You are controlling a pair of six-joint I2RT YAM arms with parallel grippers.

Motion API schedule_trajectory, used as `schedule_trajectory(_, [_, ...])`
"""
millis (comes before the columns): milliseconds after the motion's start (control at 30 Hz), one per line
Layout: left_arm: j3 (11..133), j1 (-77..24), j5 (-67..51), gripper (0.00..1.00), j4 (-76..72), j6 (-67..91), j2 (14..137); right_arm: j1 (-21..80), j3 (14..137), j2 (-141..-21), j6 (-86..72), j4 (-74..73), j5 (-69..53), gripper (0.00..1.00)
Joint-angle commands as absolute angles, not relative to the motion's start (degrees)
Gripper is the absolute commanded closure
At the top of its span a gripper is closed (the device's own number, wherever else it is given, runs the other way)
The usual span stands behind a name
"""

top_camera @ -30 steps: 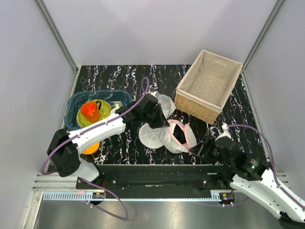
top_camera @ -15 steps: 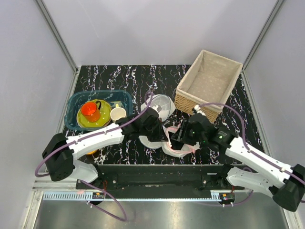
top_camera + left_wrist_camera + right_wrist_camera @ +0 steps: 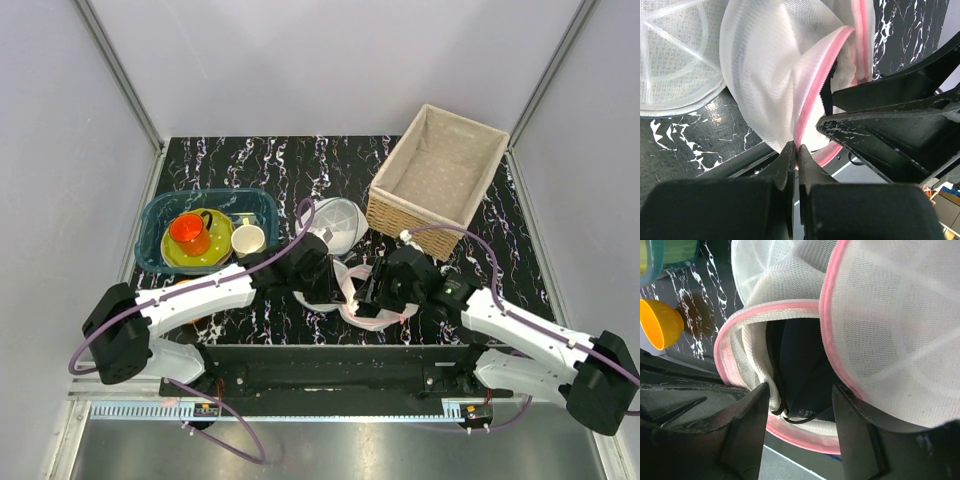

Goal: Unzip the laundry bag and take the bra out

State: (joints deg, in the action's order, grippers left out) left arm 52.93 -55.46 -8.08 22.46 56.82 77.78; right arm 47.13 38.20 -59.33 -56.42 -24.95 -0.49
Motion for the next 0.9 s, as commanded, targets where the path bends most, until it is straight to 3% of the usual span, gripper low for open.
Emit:
schedule_trajectory(0, [51.94,-55.37,-6.59,1.00,19.78,57.74,74.97,47.29,36.48,-54.85,-58.62,-22.76,3.60,0.39])
schedule_trajectory(367, [51.42,-55.46,-7.47,1.00,18.98,57.83,75.76,47.28,34.81,-48.07,-61.53,-22.94,6.77,0.43])
schedule_trajectory(733, [50.71,-55.72,-7.38,1.00,18.54,58.18,74.53,47.37,33.75,-64.05,-60.21,-11.70,0.62,0.43])
schedule_trajectory(767, [50.63,-55.72,-7.30,1.00,18.46,58.18,74.36,47.29,34.71,-65.29,-59.86,-11.34,0.53,0.45])
schedule_trajectory(867, [50.19,-55.72,-6.77,1.00,18.63,58.27,73.92,47.28,38.30,-66.19,-57.84,-13.17,0.26,0.99])
